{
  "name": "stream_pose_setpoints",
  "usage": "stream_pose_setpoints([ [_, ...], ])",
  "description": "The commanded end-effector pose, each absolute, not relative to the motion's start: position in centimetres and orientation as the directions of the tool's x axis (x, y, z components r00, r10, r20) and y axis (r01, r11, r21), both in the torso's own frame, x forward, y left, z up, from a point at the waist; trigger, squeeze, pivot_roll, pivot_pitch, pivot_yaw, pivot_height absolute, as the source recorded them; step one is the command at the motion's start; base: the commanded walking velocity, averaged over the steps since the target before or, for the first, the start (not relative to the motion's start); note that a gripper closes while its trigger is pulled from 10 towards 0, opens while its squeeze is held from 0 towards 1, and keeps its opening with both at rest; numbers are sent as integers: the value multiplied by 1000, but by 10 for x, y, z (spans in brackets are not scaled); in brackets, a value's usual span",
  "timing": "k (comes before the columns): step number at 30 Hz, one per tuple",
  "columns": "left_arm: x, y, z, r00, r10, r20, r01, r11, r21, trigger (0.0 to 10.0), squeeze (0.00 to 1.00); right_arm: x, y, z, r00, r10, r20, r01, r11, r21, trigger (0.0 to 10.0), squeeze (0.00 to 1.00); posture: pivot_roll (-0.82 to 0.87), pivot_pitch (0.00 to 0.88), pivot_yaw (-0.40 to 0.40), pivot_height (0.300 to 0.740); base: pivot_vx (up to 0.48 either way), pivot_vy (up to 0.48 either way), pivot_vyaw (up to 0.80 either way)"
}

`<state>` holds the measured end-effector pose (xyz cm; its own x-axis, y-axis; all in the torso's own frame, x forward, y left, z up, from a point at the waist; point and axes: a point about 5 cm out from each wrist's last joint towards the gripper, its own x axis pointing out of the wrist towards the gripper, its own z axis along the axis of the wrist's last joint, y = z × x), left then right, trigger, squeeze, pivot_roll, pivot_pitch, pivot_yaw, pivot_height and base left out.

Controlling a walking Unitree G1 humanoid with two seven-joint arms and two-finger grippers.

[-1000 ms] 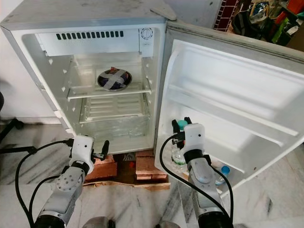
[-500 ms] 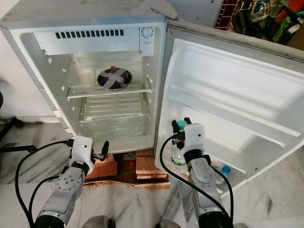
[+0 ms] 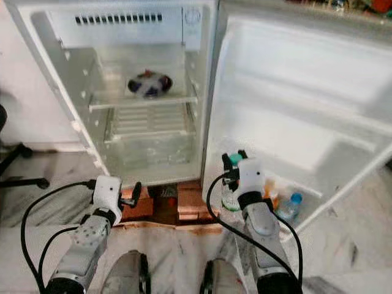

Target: Restocking fridge

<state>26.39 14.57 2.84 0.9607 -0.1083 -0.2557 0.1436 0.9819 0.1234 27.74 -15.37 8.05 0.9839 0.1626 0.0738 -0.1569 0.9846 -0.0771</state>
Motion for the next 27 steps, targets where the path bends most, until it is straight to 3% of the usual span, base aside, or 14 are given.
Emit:
stream_pose_setpoints([
  [1, 262, 146, 25, 953, -118, -279, 159, 979, 128, 10000, 0, 278, -153, 85, 982, 166, 93, -159, 984, -80, 10000, 0, 93, 88, -16, 619, 0, 0, 0],
  [22, 263, 142, 30, 957, -139, -255, 175, 977, 123, 10000, 0, 279, -154, 86, 983, 158, 96, -149, 984, -100, 10000, 0, 87, 89, -15, 619, 0, 0, 0],
  [27, 262, 143, 30, 956, -137, -258, 173, 977, 123, 10000, 0, 279, -153, 86, 982, 163, 95, -153, 983, -102, 10000, 0, 87, 89, -15, 619, 342, 0, 0],
])
